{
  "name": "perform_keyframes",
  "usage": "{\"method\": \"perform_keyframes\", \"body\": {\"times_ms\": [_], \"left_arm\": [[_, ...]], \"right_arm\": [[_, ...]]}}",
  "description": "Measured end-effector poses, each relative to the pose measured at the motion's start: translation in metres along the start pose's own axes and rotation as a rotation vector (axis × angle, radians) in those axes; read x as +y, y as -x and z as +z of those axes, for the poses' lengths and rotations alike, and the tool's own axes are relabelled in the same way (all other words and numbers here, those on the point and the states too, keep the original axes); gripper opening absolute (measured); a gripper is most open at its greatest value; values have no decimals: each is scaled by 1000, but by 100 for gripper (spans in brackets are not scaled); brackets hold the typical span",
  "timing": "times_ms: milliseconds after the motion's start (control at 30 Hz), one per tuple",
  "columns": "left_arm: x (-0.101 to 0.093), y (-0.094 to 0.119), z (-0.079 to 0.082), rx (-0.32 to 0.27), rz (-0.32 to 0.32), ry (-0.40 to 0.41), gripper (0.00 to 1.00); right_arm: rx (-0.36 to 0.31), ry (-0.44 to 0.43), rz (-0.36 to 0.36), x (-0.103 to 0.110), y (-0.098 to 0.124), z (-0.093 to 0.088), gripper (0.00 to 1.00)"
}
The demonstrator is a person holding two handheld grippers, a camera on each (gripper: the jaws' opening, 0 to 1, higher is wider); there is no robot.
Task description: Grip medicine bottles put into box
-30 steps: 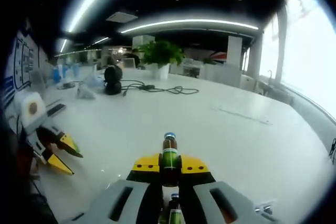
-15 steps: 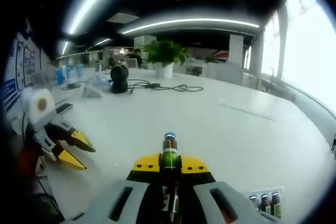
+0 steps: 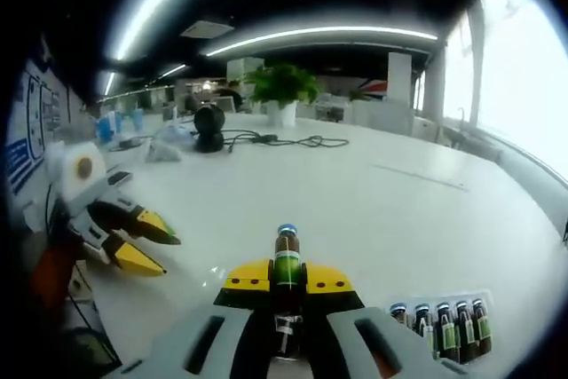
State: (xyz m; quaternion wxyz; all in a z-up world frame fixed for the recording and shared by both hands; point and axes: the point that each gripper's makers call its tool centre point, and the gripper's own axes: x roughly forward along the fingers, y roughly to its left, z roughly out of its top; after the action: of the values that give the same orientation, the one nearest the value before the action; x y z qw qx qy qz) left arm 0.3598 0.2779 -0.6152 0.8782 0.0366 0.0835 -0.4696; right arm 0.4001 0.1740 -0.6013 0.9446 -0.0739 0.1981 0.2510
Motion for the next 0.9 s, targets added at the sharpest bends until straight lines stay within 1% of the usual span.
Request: {"method": "perform_keyframes", "body": {"times_ms": [467,900], "left_arm": [[0,0,0,0,-1,0,16],[-1,0,1,-2,-2,1,16]], "right_arm": [[18,-12,24,24,5,-11,6],[29,-32,25,34,8,-16,6]]}}
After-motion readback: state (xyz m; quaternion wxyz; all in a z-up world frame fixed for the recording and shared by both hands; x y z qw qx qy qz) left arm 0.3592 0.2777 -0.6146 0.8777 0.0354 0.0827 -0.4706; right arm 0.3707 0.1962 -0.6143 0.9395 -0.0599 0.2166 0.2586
